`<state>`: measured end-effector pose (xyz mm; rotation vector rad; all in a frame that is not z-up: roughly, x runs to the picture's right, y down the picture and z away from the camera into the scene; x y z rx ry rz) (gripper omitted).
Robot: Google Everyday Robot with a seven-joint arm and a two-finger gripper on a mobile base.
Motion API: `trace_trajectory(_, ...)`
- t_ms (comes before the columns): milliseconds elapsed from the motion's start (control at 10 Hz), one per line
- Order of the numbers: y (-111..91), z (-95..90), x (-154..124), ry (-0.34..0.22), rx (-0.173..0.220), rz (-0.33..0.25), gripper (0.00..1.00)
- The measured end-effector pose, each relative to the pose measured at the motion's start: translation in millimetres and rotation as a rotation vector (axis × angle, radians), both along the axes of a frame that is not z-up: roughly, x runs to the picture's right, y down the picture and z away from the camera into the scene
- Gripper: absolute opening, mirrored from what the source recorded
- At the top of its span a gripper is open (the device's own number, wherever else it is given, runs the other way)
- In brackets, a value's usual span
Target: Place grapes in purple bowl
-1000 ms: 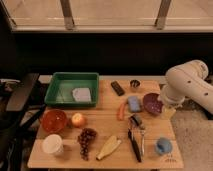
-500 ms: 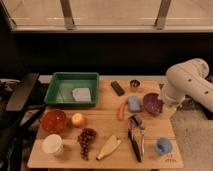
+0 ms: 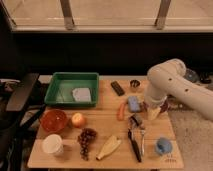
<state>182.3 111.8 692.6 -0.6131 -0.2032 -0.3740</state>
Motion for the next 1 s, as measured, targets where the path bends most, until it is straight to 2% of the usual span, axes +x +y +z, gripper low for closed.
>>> trace_trajectory(300, 27.0, -15.2, -73.9, -0.233, -0.032, -0.145, 0.65)
trace_trajectory(400, 39.2, -25.3, -100.4, -0.330, -0.049, -0.195, 0.65)
trace_trajectory(600, 55.2, -39.8, -127.9, -0.439, -0.069, -0.252, 0.65)
trace_trajectory(1000, 56.0, -40.4, -129.4, -0.445, -0.072, -0.254, 0.65)
